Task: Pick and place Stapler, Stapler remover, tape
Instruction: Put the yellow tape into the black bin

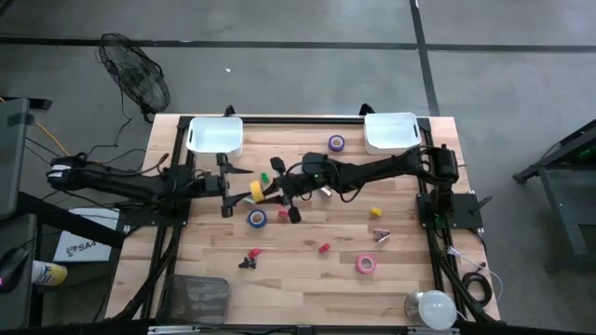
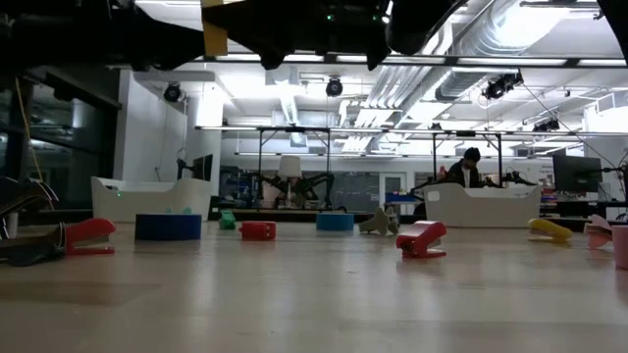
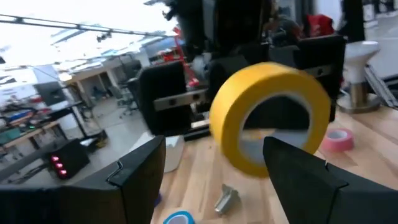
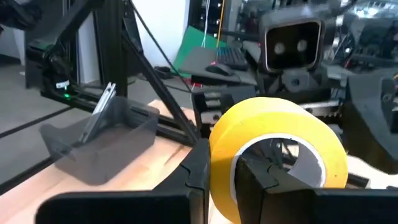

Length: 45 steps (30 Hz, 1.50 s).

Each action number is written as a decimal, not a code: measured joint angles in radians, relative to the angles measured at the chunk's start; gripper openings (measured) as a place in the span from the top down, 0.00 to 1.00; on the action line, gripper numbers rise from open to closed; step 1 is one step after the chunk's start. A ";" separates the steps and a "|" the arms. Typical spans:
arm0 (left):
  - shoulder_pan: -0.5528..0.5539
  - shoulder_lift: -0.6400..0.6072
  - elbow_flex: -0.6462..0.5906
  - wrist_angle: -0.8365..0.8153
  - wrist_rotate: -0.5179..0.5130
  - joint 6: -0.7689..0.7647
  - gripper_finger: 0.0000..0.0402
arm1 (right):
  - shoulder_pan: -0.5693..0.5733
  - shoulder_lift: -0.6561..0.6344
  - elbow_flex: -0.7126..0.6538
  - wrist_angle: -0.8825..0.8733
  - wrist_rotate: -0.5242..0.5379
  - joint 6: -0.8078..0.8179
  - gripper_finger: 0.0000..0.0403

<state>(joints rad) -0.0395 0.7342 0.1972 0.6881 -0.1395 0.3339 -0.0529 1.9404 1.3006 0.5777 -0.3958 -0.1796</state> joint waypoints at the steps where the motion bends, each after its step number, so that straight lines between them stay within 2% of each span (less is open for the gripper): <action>1: 0.000 0.019 0.010 -0.001 0.001 0.000 0.34 | 0.000 0.000 0.000 -0.010 0.000 0.001 0.91; 9: 0.000 0.121 0.061 0.000 -0.056 0.001 0.34 | 0.011 0.000 -0.001 -0.046 0.005 -0.001 0.91; 13: 0.000 0.127 0.066 0.001 -0.058 0.006 0.40 | 0.014 0.000 -0.001 -0.063 0.005 0.005 0.91; 17: 0.000 0.127 0.066 0.001 -0.057 0.008 0.54 | 0.013 0.000 -0.001 -0.065 0.008 0.019 0.91; 24: 0.000 0.127 0.067 0.000 -0.040 0.021 0.90 | 0.013 -0.001 -0.001 -0.060 0.031 0.022 0.92; 25: 0.000 0.127 0.067 0.000 -0.043 0.021 0.92 | 0.013 -0.001 0.000 -0.061 0.040 0.023 0.92; 29: 0.000 0.127 0.067 -0.004 -0.046 0.021 0.92 | 0.016 -0.001 0.000 -0.066 0.095 0.061 0.89; 36: 0.000 0.125 0.067 -0.019 -0.042 0.034 0.92 | 0.017 -0.009 -0.002 -0.098 0.128 0.113 0.67; 45: 0.000 0.122 0.067 -0.048 -0.041 0.038 0.92 | 0.016 -0.144 -0.002 -0.370 0.295 0.111 0.51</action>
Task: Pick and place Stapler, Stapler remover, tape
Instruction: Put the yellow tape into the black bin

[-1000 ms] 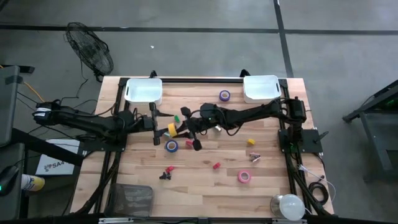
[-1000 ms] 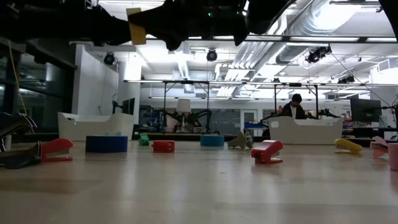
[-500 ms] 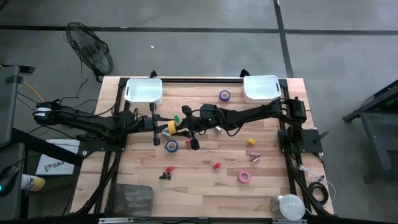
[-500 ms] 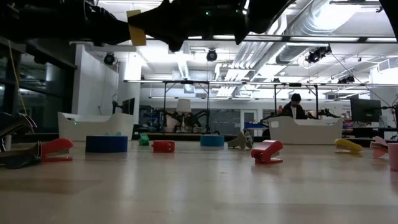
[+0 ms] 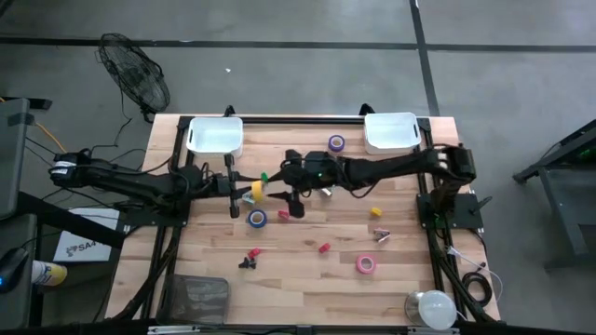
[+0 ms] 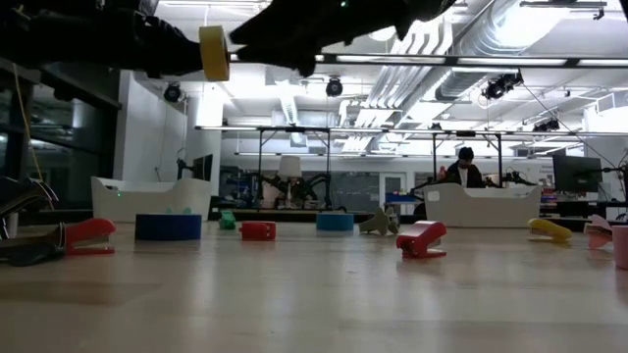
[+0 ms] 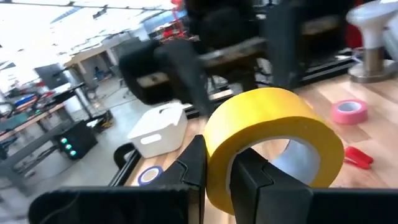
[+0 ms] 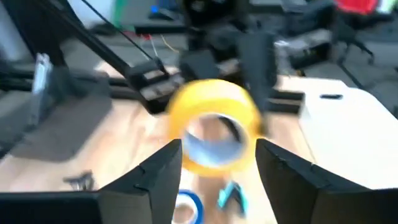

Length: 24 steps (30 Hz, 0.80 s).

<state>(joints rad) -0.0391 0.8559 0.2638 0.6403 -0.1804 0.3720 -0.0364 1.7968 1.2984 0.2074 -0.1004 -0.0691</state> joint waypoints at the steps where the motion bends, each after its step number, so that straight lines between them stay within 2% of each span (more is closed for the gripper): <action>1: 0.000 -0.007 0.000 -0.010 0.019 0.008 0.92 | 0.000 -0.021 0.000 -0.045 0.012 -0.005 0.49; 4: 0.000 -0.047 0.040 -0.166 0.065 0.015 0.92 | -0.001 -0.067 0.000 -0.183 0.043 -0.009 0.47; 9: 0.000 -0.117 0.217 -0.690 0.119 -0.021 0.92 | 0.000 -0.114 0.000 -0.361 0.044 -0.010 0.47; 13: 0.000 -0.119 0.387 -1.016 0.230 -0.070 0.92 | 0.000 -0.122 0.000 -0.459 0.045 -0.010 0.46; 16: -0.010 -0.109 0.460 -1.180 0.304 -0.119 0.91 | -0.001 -0.122 0.000 -0.503 0.047 -0.010 0.46; 19: -0.047 -0.105 0.487 -1.323 0.327 -0.220 0.91 | 0.000 -0.122 -0.013 -0.509 0.086 -0.008 0.46; 21: -0.089 -0.104 0.491 -1.369 0.323 -0.326 0.91 | 0.000 -0.122 -0.020 -0.515 0.132 -0.001 0.46; 24: -0.185 -0.088 0.490 -1.417 0.255 -0.504 0.91 | -0.001 -0.122 -0.020 -0.526 0.192 0.001 0.46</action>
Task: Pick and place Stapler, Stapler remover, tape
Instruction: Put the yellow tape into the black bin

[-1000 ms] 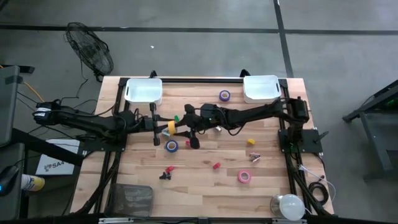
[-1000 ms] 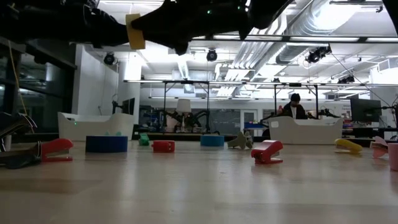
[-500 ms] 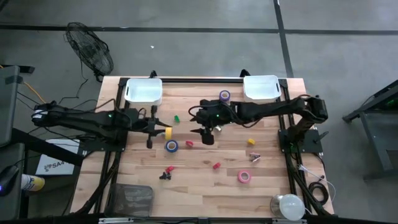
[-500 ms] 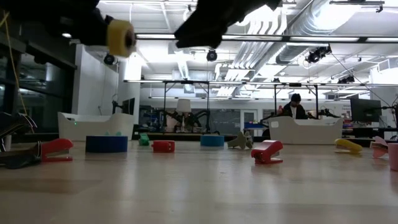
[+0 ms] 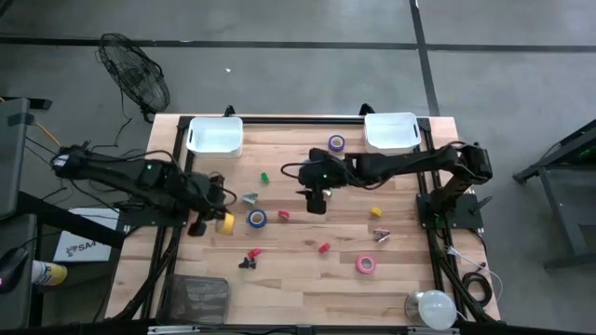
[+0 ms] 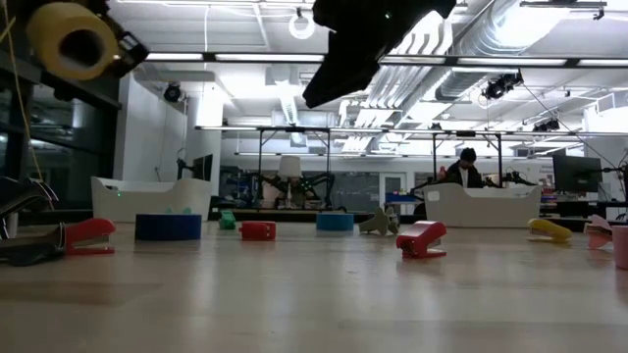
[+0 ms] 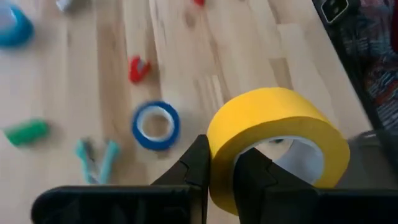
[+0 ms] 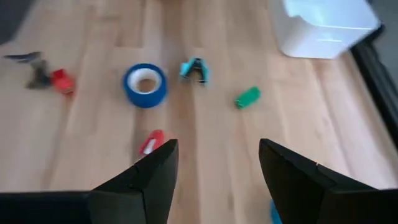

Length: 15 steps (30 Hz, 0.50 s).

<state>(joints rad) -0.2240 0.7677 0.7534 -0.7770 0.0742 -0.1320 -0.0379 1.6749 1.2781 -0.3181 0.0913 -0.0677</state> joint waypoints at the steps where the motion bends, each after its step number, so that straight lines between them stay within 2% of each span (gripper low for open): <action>1: -0.036 0.006 0.000 -0.001 -0.026 -0.063 0.91 | -0.002 0.000 0.000 -0.006 0.018 0.000 0.46; 8: -0.322 0.105 0.000 -0.002 -0.158 -0.495 0.90 | -0.002 0.000 0.000 -0.022 0.101 0.000 0.46; 15: -0.567 0.280 0.000 0.069 -0.170 -0.803 0.90 | -0.002 0.000 0.000 -0.030 0.112 -0.018 0.46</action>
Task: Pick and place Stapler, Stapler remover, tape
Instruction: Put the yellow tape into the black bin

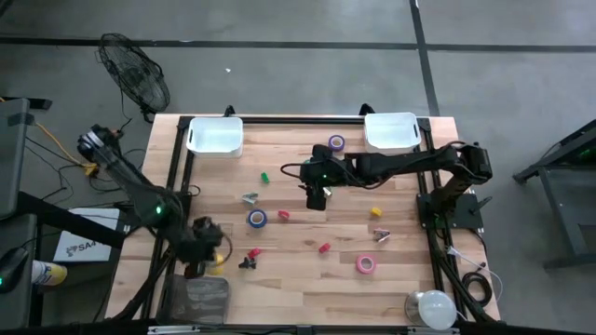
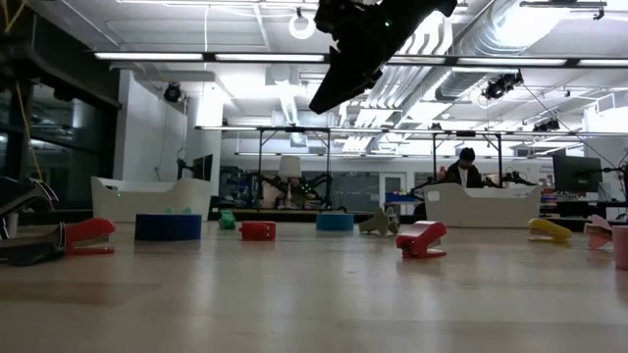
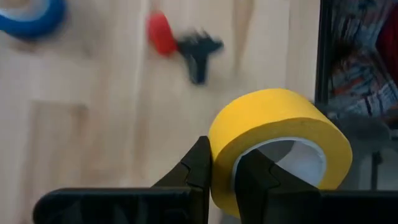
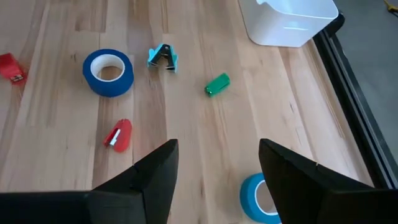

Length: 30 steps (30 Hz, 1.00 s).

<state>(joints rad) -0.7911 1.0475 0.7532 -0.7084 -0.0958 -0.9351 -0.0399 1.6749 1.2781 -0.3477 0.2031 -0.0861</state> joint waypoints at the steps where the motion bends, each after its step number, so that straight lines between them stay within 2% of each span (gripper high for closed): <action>1: -0.026 0.023 0.000 0.021 0.001 -0.028 0.90 | 0.000 0.000 0.000 0.000 0.000 0.000 0.46; 7: -0.133 0.123 0.002 0.167 0.002 -0.156 0.90 | 0.000 0.000 0.000 -0.007 0.000 -0.001 0.46; 14: -0.214 0.249 0.135 0.081 0.046 -0.203 0.90 | 0.000 0.000 0.001 -0.030 0.000 -0.001 0.47; 19: -0.233 0.353 0.216 -0.005 0.077 -0.109 0.90 | 0.000 0.000 0.001 -0.038 0.000 -0.014 0.47; 25: -0.220 0.463 0.222 0.002 0.145 0.042 0.90 | 0.000 0.000 0.001 -0.038 0.000 -0.027 0.47; 30: -0.181 0.506 0.222 -0.003 0.243 0.076 0.90 | 0.000 0.000 0.001 -0.041 0.000 -0.027 0.47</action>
<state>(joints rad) -0.9719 1.5530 0.9752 -0.7118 0.1474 -0.8594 -0.0399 1.6752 1.2793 -0.3888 0.2031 -0.1131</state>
